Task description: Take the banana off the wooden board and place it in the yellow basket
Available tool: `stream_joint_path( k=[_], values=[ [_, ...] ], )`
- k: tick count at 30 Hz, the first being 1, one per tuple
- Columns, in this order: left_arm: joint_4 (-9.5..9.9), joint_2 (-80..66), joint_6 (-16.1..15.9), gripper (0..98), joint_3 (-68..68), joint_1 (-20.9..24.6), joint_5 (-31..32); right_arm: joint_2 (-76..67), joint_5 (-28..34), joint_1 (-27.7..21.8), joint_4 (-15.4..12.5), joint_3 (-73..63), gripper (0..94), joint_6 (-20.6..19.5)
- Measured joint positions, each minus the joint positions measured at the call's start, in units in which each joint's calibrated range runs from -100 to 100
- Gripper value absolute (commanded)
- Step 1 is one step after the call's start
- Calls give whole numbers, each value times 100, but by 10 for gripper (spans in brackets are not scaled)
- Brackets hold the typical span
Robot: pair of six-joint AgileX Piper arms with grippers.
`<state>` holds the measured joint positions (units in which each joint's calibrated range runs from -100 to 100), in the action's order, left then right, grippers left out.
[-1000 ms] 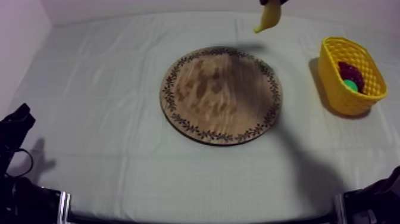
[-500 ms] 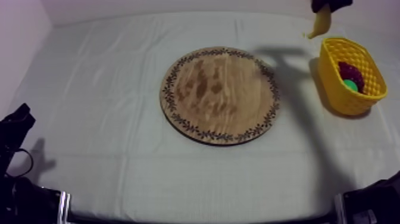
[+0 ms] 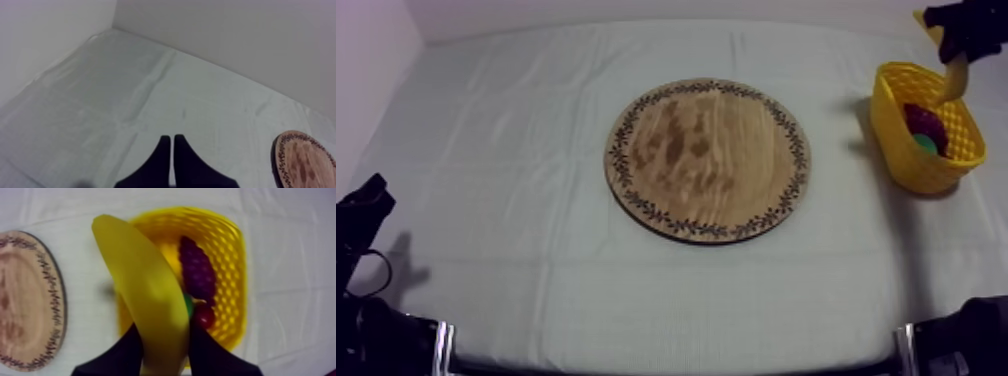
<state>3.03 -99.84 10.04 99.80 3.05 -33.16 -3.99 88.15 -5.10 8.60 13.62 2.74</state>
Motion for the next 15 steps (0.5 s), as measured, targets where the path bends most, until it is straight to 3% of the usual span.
stream_joint_path(
  k=[8,15],
  values=[
    [0,0,0,1,0,0,0,-118,-341,-492,172,549,228,183],
    [-5,0,0,1,0,0,0,98,-430,-468,159,551,228,146]
  ],
)
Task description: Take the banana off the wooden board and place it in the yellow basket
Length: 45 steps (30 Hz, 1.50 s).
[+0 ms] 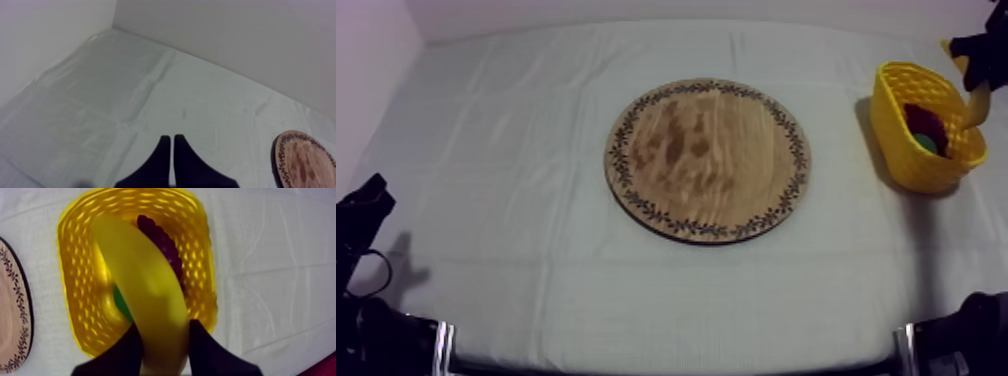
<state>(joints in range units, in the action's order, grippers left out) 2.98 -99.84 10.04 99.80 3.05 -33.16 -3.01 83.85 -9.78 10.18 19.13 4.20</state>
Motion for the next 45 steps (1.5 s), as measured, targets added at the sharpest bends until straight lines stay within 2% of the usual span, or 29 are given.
stream_joint_path(
  k=[14,17,19,27,32,39,45],
  values=[
    [0,0,0,1,0,0,0,1407,-763,80,28,-308,244,-329],
    [0,0,0,1,0,0,0,1750,-935,35,108,-361,267,-357],
    [0,0,0,1,0,0,0,1968,-1022,23,131,-370,300,-379],
    [0,0,0,1,0,0,0,2434,-1344,2,131,-404,567,-560],
    [0,0,0,1,0,0,0,2390,-1301,99,129,-375,664,-572],
    [0,0,0,1,0,0,0,2054,-1214,140,-19,-325,700,-580],
    [0,0,0,1,0,0,0,1414,-1225,154,-38,-21,681,-567]
  ],
)
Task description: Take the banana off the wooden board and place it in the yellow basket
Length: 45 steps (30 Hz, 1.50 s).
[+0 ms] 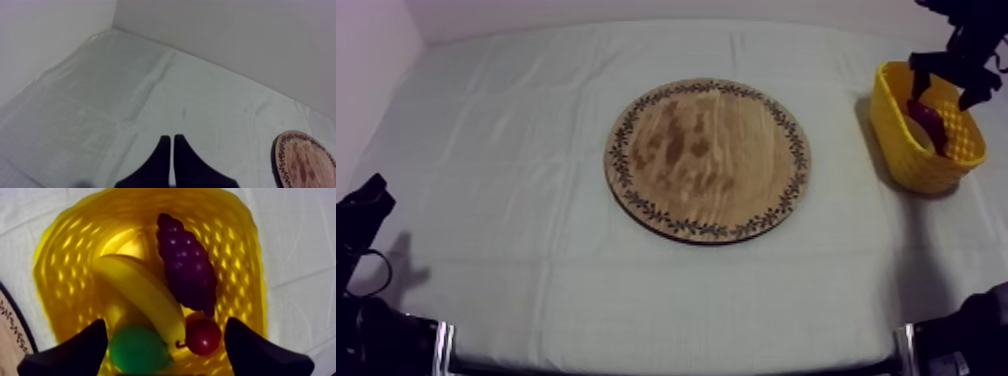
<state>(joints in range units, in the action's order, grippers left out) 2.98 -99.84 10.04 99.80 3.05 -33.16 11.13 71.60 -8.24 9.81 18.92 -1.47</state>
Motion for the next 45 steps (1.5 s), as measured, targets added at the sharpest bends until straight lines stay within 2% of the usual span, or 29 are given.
stream_joint_path(
  k=[6,12,17,21,30,32,42,45],
  values=[
    [0,0,0,1,0,0,0,-997,-403,-114,-38,628,640,33],
    [0,0,0,1,0,0,0,-2345,-1117,-141,22,1692,594,-15],
    [0,0,0,1,0,0,0,-3479,-1831,-232,-39,2673,422,128],
    [0,0,0,1,0,0,0,-4475,-2223,-243,-230,3517,352,336],
    [0,0,0,1,0,0,0,-6740,-2882,-309,-839,5380,77,1096],
    [0,0,0,1,0,0,0,-7230,-2917,-313,-981,5775,40,1293],
    [0,0,0,1,0,0,0,-9348,-3100,-545,-1856,7313,4,2180],
    [0,0,0,1,0,0,0,-9735,-3246,-491,-1960,7617,4,2286]
  ],
)
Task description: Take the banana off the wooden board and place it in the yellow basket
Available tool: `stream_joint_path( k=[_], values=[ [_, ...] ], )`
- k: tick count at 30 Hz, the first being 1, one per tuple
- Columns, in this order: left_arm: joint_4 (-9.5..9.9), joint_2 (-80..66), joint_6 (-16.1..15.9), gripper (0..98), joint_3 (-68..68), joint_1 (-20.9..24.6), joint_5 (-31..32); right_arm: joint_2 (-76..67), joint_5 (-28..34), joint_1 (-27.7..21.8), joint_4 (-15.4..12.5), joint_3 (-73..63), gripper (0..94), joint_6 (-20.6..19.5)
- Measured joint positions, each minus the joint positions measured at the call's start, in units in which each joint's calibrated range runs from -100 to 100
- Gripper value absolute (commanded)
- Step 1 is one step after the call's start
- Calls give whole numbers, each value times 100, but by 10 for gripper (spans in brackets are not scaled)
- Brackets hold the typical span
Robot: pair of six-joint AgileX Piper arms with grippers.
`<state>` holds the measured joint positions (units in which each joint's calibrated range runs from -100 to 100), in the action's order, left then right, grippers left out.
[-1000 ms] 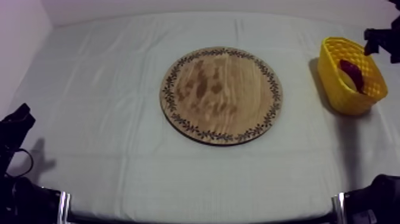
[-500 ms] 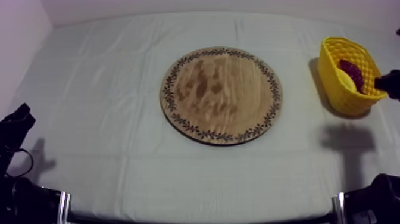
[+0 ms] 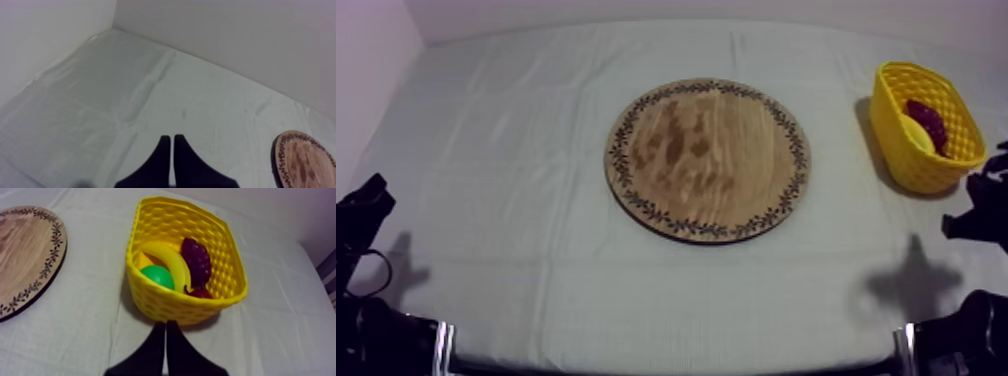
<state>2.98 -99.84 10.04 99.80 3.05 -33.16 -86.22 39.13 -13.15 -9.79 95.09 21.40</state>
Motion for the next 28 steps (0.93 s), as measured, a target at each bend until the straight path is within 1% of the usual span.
stream_joint_path(
  k=[2,4,6,9,12,16,20,24,28],
  values=[
    [0,0,0,1,0,0,0,-241,19,108,62,116,3,-2],
    [0,0,0,1,0,0,0,-451,102,231,191,139,3,-84],
    [0,0,0,1,0,0,0,-681,256,361,324,155,3,-231],
    [0,0,0,1,0,0,0,-894,428,528,534,237,3,-619],
    [0,0,0,1,0,0,0,-944,256,587,729,341,2,-1030],
    [0,0,2,1,0,0,0,-950,-62,625,807,417,2,-1282],
    [0,0,2,1,0,0,0,-952,-105,673,826,444,2,-1286],
    [-7,0,2,1,0,0,0,-952,-115,680,830,450,2,-1009],
    [0,0,2,1,0,0,0,-952,-115,684,830,457,2,-909]
  ],
)
